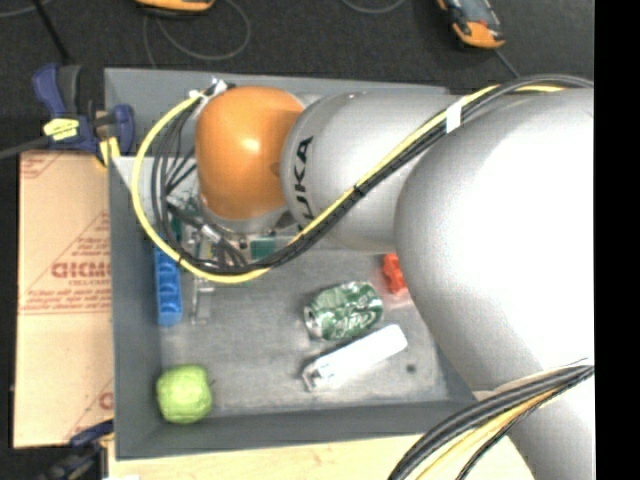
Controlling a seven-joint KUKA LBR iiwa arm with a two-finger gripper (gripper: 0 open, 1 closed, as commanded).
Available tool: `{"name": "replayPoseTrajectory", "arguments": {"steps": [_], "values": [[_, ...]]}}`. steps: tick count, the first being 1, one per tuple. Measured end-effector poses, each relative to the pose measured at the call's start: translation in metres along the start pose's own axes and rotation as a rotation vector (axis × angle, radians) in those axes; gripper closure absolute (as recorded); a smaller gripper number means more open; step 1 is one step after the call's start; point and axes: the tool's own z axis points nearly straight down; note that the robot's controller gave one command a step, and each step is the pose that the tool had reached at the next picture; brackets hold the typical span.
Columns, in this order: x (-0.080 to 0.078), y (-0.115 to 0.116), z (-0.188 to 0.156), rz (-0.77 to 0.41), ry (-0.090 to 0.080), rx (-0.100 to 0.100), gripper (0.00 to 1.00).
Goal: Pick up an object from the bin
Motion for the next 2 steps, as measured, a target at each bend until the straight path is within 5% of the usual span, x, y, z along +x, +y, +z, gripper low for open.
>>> {"name": "replayPoseTrajectory", "arguments": {"steps": [1, 2], "values": [[-0.001, -0.001, -0.005, 0.003, -0.006, -0.002, 0.00], [0.034, -0.054, 0.017, -0.057, -0.009, 0.000, 0.00]]}}
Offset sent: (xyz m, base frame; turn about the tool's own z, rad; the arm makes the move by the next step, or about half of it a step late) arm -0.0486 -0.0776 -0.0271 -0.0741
